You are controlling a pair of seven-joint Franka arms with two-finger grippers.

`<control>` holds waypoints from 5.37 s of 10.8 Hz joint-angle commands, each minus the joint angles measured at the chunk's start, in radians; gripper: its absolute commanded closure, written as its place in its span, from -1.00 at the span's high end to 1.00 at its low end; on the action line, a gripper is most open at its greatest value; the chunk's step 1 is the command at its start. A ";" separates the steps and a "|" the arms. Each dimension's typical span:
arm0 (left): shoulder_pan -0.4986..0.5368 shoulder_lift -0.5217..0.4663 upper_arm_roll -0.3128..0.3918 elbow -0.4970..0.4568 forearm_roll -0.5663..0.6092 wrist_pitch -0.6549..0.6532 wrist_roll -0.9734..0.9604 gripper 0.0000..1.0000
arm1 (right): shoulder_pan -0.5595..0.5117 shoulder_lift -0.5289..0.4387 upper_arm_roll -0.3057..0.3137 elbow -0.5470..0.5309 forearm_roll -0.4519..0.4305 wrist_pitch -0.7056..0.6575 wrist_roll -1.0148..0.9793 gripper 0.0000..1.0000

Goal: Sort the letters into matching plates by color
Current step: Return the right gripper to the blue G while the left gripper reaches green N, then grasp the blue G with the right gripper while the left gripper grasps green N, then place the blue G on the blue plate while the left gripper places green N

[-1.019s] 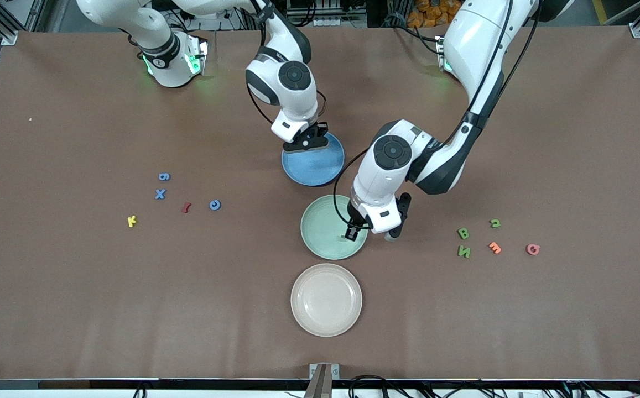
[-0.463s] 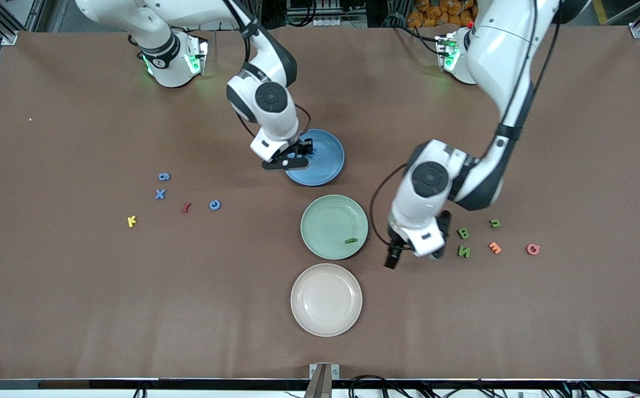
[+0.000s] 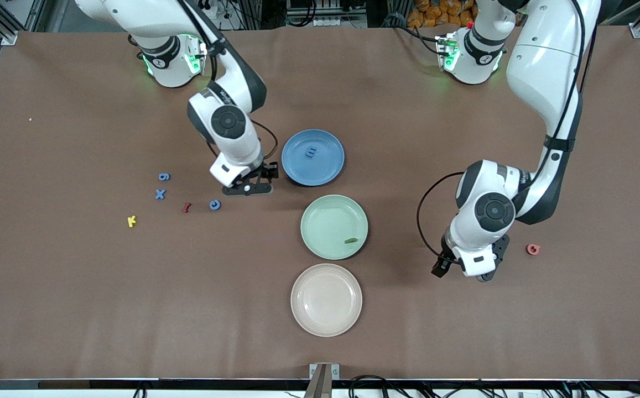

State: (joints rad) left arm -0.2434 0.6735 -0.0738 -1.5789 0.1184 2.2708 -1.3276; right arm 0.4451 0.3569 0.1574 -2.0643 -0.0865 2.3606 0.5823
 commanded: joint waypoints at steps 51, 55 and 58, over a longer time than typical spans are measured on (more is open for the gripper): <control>0.237 0.026 -0.115 -0.165 0.090 0.162 1.320 -1.00 | 0.127 0.019 0.134 -0.074 0.106 0.135 0.398 -0.68; 0.210 -0.009 -0.127 -0.135 0.076 0.151 1.221 -1.00 | 0.113 0.007 0.132 -0.065 0.105 0.128 0.387 0.32; 0.144 -0.014 -0.124 -0.070 0.075 0.069 1.107 -1.00 | 0.016 -0.088 0.134 -0.063 0.105 0.015 0.256 0.36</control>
State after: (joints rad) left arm -0.0564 0.6777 -0.2061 -1.6880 0.1934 2.4048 -0.1417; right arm 0.5533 0.3629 0.2817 -2.1224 0.0038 2.4867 0.9573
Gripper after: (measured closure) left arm 0.670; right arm 0.322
